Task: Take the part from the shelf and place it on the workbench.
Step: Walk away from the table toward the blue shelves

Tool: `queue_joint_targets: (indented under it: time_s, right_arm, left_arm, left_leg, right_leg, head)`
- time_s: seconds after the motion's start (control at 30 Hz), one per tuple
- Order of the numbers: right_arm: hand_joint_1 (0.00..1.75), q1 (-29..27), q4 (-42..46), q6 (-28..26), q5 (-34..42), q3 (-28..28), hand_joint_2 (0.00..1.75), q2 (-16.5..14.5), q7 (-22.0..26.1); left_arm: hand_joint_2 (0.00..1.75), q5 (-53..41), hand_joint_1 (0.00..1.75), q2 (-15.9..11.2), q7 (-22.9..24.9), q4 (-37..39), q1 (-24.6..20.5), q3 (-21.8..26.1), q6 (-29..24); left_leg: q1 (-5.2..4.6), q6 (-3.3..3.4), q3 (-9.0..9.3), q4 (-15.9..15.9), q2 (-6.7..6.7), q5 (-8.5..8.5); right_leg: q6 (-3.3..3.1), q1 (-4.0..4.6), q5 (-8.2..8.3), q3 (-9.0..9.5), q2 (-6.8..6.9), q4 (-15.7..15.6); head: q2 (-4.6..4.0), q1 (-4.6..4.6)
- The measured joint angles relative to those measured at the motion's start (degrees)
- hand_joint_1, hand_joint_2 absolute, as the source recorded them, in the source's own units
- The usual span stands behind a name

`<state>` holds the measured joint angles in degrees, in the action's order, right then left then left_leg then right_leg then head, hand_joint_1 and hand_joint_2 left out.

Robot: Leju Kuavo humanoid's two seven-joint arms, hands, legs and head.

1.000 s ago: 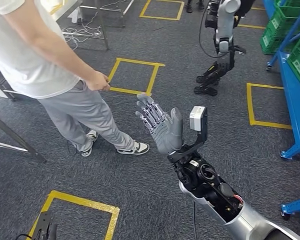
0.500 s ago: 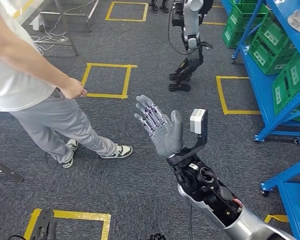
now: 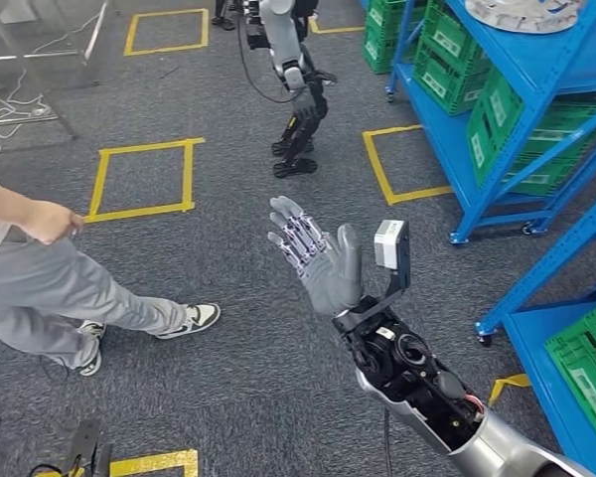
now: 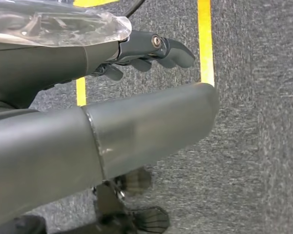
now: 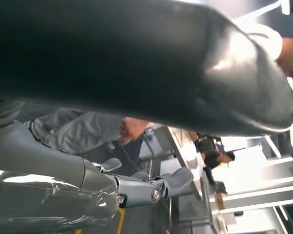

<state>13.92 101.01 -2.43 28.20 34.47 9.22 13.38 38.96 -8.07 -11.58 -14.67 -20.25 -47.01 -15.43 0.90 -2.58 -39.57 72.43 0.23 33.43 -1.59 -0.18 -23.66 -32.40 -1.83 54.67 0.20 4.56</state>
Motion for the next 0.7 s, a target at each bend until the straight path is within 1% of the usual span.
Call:
queue_joint_targets:
  time_s: [0.03, 0.07, 0.1, 0.13, 0.17, 0.2, 0.23, 0.27, 0.3, 0.33, 0.37, 0.4, 0.43, 0.47, 0.5, 0.53, 0.57, 0.6, 0.63, 0.67, 0.7]
  right_arm:
    - [0.0, -0.06, 0.0, 0.0, 0.01, 0.0, 0.0, 0.0, -0.01]
    - [0.0, -0.09, 0.0, 0.0, 0.01, 0.0, 0.0, 0.0, -0.01]
    - [0.0, -0.1, 0.01, 0.01, 0.01, 0.0, 0.0, 0.0, -0.01]
    - [0.0, -0.1, 0.01, 0.01, 0.01, 0.0, 0.0, 0.0, -0.01]
    - [0.0, -0.06, 0.01, 0.03, 0.0, 0.0, 0.0, 0.0, -0.01]
    - [0.0, -0.05, 0.01, 0.05, 0.01, -0.01, 0.0, 0.0, -0.01]
    - [0.0, -0.07, 0.01, 0.09, 0.01, -0.01, 0.0, 0.0, -0.01]
    - [0.0, -0.09, 0.01, 0.13, 0.02, -0.01, 0.0, 0.0, -0.02]
    - [0.0, -0.16, 0.03, 0.16, 0.02, -0.02, 0.0, 0.01, -0.02]
    - [0.0, -0.18, 0.07, 0.18, 0.02, -0.04, 0.0, 0.02, -0.02]
    - [0.0, -0.12, 0.1, 0.2, 0.02, -0.08, 0.0, 0.03, -0.01]
    - [0.0, -0.05, 0.14, 0.23, 0.02, -0.11, 0.0, 0.04, -0.01]
    - [0.0, -0.02, 0.16, 0.26, 0.02, -0.14, 0.0, 0.04, -0.02]
    - [0.0, -0.06, 0.16, 0.3, 0.02, -0.14, 0.0, 0.04, -0.04]
    - [0.0, -0.2, 0.16, 0.31, 0.02, -0.13, 0.0, 0.04, -0.09]
    - [0.0, -0.35, 0.16, 0.33, 0.02, -0.12, 0.0, 0.04, -0.15]
    - [0.0, -0.45, 0.17, 0.36, 0.02, -0.12, 0.0, 0.04, -0.22]
    - [0.0, -0.5, 0.21, 0.36, 0.02, -0.13, 0.0, 0.04, -0.32]
    - [0.0, -0.52, 0.31, 0.37, 0.01, -0.16, 0.0, 0.05, -0.42]
    - [0.0, -0.53, 0.46, 0.36, 0.0, -0.22, 0.0, 0.06, -0.55]
    - [0.0, -0.59, 0.66, 0.36, -0.02, -0.29, 0.0, 0.06, -0.67]
  left_arm:
    - [0.0, 0.01, 0.0, -0.02, 0.0, 0.01, 0.14, 0.0, 0.0]
    - [0.0, 0.01, 0.0, -0.03, 0.0, 0.01, 0.17, 0.0, 0.0]
    - [0.0, 0.0, 0.0, -0.03, 0.0, 0.01, 0.11, 0.0, 0.0]
    - [0.0, -0.01, 0.0, -0.06, 0.0, 0.01, 0.01, 0.0, 0.0]
    - [0.0, -0.01, 0.0, -0.13, 0.0, 0.01, -0.08, 0.0, 0.0]
    - [0.0, -0.01, 0.0, -0.2, 0.0, 0.0, -0.18, 0.0, 0.0]
    - [0.0, -0.01, 0.0, -0.25, 0.0, 0.0, -0.29, 0.0, 0.0]
    - [0.0, -0.01, 0.0, -0.26, 0.0, 0.0, -0.39, 0.0, 0.0]
    - [0.0, -0.02, 0.0, -0.14, 0.0, -0.01, -0.5, 0.0, 0.01]
    - [0.0, -0.02, 0.0, -0.07, -0.01, -0.02, -0.57, 0.0, 0.02]
    - [0.0, -0.03, 0.0, -0.02, -0.02, -0.02, -0.61, 0.0, 0.04]
    - [0.0, -0.04, 0.0, 0.04, -0.03, -0.03, -0.6, 0.0, 0.07]
    - [0.0, -0.04, 0.0, 0.0, -0.04, -0.02, -0.54, 0.0, 0.08]
    - [0.0, -0.05, 0.0, 0.01, -0.04, -0.02, -0.4, 0.0, 0.1]
    - [0.0, -0.05, 0.0, 0.02, -0.04, -0.02, -0.25, 0.0, 0.11]
    - [0.0, -0.06, 0.0, 0.03, -0.04, -0.02, -0.14, 0.0, 0.11]
    - [0.0, -0.09, 0.0, 0.05, -0.04, -0.02, -0.08, 0.0, 0.11]
    - [0.0, -0.16, 0.0, 0.1, -0.04, -0.02, -0.08, 0.0, 0.13]
    - [0.0, -0.25, 0.0, 0.11, -0.04, -0.02, -0.09, 0.0, 0.15]
    - [0.0, -0.34, 0.0, 0.09, -0.04, -0.02, -0.1, 0.0, 0.16]
    - [0.0, -0.43, 0.0, 0.06, -0.04, -0.02, -0.1, 0.0, 0.17]
  left_leg:
    - [-0.02, 0.17, -0.48, 0.29, -0.06, -0.7]
    - [-0.03, 0.43, 0.3, -2.0, -0.19, -2.53]
    - [-0.03, 0.78, 2.08, -6.22, -0.65, -5.02]
    - [-0.03, 1.17, 4.09, -10.87, -1.63, -7.19]
    - [-0.02, 1.44, 5.8, -14.68, -2.68, -8.62]
    - [-0.08, 1.6, 6.86, -17.05, -3.39, -9.31]
    - [-0.17, 1.69, 7.19, -17.88, -3.7, -9.27]
    - [-0.27, 1.78, 7.32, -18.12, -3.34, -9.29]
    - [-0.17, 1.99, 7.44, -18.35, -2.63, -9.41]
    - [-0.03, 2.23, 7.66, -18.64, -2.07, -9.52]
    - [0.13, 2.54, 7.9, -18.94, -1.42, -9.61]
    - [0.25, 2.78, 8.09, -19.17, -0.75, -9.64]
    - [0.15, 2.93, 8.2, -19.22, -0.13, -9.58]
    - [0.09, 3.04, 8.24, -19.2, 0.59, -9.49]
    - [0.06, 3.02, 8.28, -19.18, 1.33, -9.41]
    - [0.09, 2.94, 8.34, -19.15, 2.06, -9.31]
    - [0.14, 2.8, 8.45, -19.11, 2.74, -9.17]
    - [0.22, 2.57, 8.64, -19.04, 3.4, -8.99]
    - [0.25, 2.28, 8.86, -18.97, 3.99, -8.77]
    - [0.14, 1.91, 9.03, -18.78, 4.56, -8.51]
    - [-0.05, 1.56, 9.17, -18.69, 5.12, -8.33]
  right_leg:
    - [-0.05, 0.12, 0.02, 0.01, -0.86, 0.02]
    - [-0.07, 0.21, 0.03, 0.05, -1.7, 0.05]
    - [-0.07, 0.28, 0.04, 0.12, -2.51, 0.08]
    - [-0.04, 0.3, 0.03, 0.14, -3.24, 0.12]
    - [0.06, 0.37, 0.03, 0.04, -3.89, 0.21]
    - [0.27, 0.33, 0.08, -0.14, -4.47, 0.27]
    - [0.57, 0.21, 0.14, -0.35, -5.0, 0.28]
    - [0.96, 0.1, 0.24, -0.54, -5.59, 0.25]
    - [1.31, -0.03, 0.23, -0.72, -5.91, 0.25]
    - [1.66, 0.05, -0.14, -1.01, -5.3, 0.7]
    - [1.98, 0.13, -1.07, -1.7, -4.01, 2.13]
    - [2.26, 0.16, -2.61, -2.98, -2.26, 4.89]
    - [2.56, 0.09, -4.53, -4.76, -0.48, 8.79]
    - [2.83, -0.14, -6.29, -6.75, 0.55, 13.02]
    - [3.07, -0.38, -7.32, -8.32, 1.09, 16.27]
    - [3.3, -0.61, -7.3, -8.95, 1.37, 17.55]
    - [3.5, -0.82, -6.2, -8.37, 1.64, 16.47]
    - [3.63, -0.98, -4.24, -6.6, 2.21, 13.07]
    - [3.72, -0.98, -2.51, -4.37, 3.49, 8.72]
    - [3.54, -0.77, -1.28, -2.26, 4.67, 4.82]
    - [3.18, -0.56, -0.67, -0.84, 5.61, 2.12]
  head:
    - [0.0, -0.01]
    - [0.0, -0.01]
    - [0.0, -0.02]
    - [0.0, -0.02]
    - [0.0, 0.01]
    - [-0.01, -0.02]
    - [-0.01, -0.02]
    - [-0.01, -0.03]
    - [-0.01, -0.08]
    - [-0.01, 0.02]
    - [-0.01, 0.28]
    - [-0.01, 0.58]
    - [-0.01, 0.87]
    - [-0.01, 1.08]
    - [-0.01, 1.1]
    - [-0.01, 1.11]
    - [0.0, 1.13]
    - [0.0, 1.17]
    - [0.0, 1.27]
    - [0.0, 1.46]
    - [0.0, 1.54]
